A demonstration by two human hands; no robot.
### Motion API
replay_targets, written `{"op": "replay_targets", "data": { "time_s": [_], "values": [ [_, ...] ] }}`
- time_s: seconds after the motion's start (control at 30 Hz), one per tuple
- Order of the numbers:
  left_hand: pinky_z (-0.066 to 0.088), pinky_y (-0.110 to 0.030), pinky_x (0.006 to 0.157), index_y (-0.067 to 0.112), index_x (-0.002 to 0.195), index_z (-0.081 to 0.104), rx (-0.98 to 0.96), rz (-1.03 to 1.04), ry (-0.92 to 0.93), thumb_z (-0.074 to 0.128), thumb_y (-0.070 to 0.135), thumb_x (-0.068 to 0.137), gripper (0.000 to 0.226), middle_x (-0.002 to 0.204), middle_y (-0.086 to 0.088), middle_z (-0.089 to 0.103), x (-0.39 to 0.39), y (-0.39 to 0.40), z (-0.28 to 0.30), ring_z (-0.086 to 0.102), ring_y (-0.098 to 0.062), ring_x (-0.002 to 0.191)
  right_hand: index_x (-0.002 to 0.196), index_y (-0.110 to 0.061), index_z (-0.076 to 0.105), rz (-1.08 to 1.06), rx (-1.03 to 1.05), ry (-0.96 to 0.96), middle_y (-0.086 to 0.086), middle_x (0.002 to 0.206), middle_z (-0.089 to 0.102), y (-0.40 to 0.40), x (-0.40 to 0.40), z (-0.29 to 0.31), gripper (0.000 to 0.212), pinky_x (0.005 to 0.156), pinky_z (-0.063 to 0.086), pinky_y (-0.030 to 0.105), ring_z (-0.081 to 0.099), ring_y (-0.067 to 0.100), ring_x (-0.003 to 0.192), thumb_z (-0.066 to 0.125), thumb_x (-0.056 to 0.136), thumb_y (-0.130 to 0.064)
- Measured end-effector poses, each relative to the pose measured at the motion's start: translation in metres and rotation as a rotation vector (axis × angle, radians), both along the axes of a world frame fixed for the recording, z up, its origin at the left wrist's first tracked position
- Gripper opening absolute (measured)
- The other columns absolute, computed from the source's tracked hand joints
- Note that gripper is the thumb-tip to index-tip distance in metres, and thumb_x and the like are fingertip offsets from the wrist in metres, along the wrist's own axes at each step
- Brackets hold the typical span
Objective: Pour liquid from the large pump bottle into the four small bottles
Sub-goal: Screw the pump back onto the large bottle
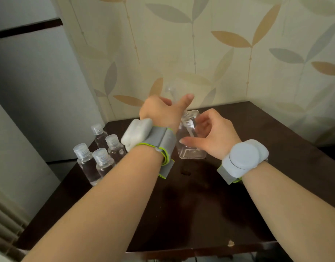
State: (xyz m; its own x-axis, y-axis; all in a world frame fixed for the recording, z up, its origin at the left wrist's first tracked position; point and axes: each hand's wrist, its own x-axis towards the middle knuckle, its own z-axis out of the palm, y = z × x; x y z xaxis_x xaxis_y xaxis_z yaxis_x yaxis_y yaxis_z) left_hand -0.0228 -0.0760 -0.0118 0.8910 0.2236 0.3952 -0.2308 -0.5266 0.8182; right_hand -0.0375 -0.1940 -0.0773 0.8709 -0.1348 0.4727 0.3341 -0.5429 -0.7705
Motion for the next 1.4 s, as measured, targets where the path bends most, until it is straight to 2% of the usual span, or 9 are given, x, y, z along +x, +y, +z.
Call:
{"op": "replay_targets", "data": {
  "time_s": [0.23,0.37,0.5,0.63,0.83,1.13,1.23,1.3,1.4],
  "values": [
    [0.035,-0.018,0.066,0.010,0.095,0.065,0.032,-0.087,-0.091,0.070,0.033,0.077,0.030,0.066,0.010,0.049,0.001,-0.003,-0.003,0.058,-0.021,0.092,0.081,-0.028,0.044,0.029,0.005,-0.009,-0.009,0.075,0.054,0.001,-0.001,-0.001,0.051,0.055,0.035,0.016,0.050,0.004,0.062,0.083,0.053,-0.042],
    [0.042,-0.030,0.090,0.011,0.113,0.062,0.125,-0.170,-0.086,0.054,0.020,0.090,0.026,0.096,-0.003,0.064,0.002,0.002,-0.005,0.052,-0.028,0.109,0.078,-0.029,0.043,0.068,0.025,0.013,-0.007,0.075,0.055,0.001,-0.001,0.000,0.048,0.058,0.036,0.019,0.048,0.007,0.062,0.082,0.053,-0.042],
    [0.042,-0.032,0.089,0.007,0.106,0.060,-0.130,-0.402,-0.016,0.047,0.012,0.094,0.019,0.091,-0.006,0.060,-0.003,0.006,-0.009,0.053,-0.021,0.090,0.079,-0.029,0.044,0.078,0.055,0.014,-0.008,0.076,0.055,0.002,-0.002,0.000,0.048,0.058,0.037,0.018,0.049,0.005,0.062,0.082,0.053,-0.042],
    [0.035,-0.024,0.094,0.007,0.129,0.044,-0.242,-0.395,0.066,0.056,0.035,0.087,0.052,0.114,0.002,0.050,-0.002,0.007,-0.006,0.047,-0.013,0.107,0.082,-0.027,0.045,0.046,0.056,-0.016,-0.006,0.078,0.056,0.001,-0.003,0.000,0.049,0.056,0.039,0.013,0.052,0.005,0.063,0.082,0.054,-0.041],
    [0.036,-0.015,0.054,0.024,0.069,0.049,-0.109,-0.125,-0.002,0.076,0.055,0.058,0.042,0.066,0.014,0.050,-0.002,-0.002,-0.003,0.047,-0.001,0.061,0.076,-0.031,0.039,0.045,0.010,-0.048,-0.006,0.074,0.057,0.001,-0.004,0.000,0.050,0.055,0.040,0.011,0.053,0.006,0.061,0.084,0.055,-0.038],
    [0.038,-0.028,0.071,0.010,0.083,0.061,-0.016,-0.371,-0.061,0.053,0.016,0.090,0.012,0.072,-0.004,0.053,0.004,0.008,0.000,0.043,-0.018,0.073,0.079,-0.029,0.047,0.143,0.157,0.021,-0.010,0.069,0.059,0.003,-0.003,0.000,0.048,0.062,0.040,0.023,0.049,0.004,0.059,0.081,0.049,-0.043],
    [0.041,-0.031,0.085,0.004,0.103,0.059,-0.142,-0.457,0.004,0.045,0.021,0.095,0.024,0.093,-0.009,0.060,-0.002,0.005,0.002,0.054,-0.019,0.089,0.080,-0.029,0.048,0.129,0.202,0.006,-0.010,0.069,0.059,0.003,-0.002,0.000,0.048,0.063,0.042,0.023,0.049,0.006,0.061,0.081,0.047,-0.044],
    [0.036,-0.025,0.090,0.003,0.132,0.041,-0.236,-0.399,0.071,0.047,0.042,0.091,0.057,0.116,-0.001,0.057,-0.004,0.000,0.006,0.054,-0.014,0.106,0.080,-0.029,0.048,0.097,0.182,-0.012,-0.011,0.069,0.056,0.002,-0.002,0.000,0.047,0.061,0.041,0.021,0.047,0.005,0.058,0.082,0.050,-0.041],
    [0.032,-0.021,0.087,0.013,0.125,0.043,-0.233,-0.132,0.029,0.062,0.063,0.068,0.078,0.121,0.000,0.051,-0.002,-0.004,0.006,0.049,-0.017,0.112,0.078,-0.029,0.047,0.069,0.129,-0.041,-0.011,0.070,0.054,0.002,-0.003,0.000,0.046,0.058,0.039,0.018,0.046,0.005,0.056,0.085,0.052,-0.037]
  ]
}}
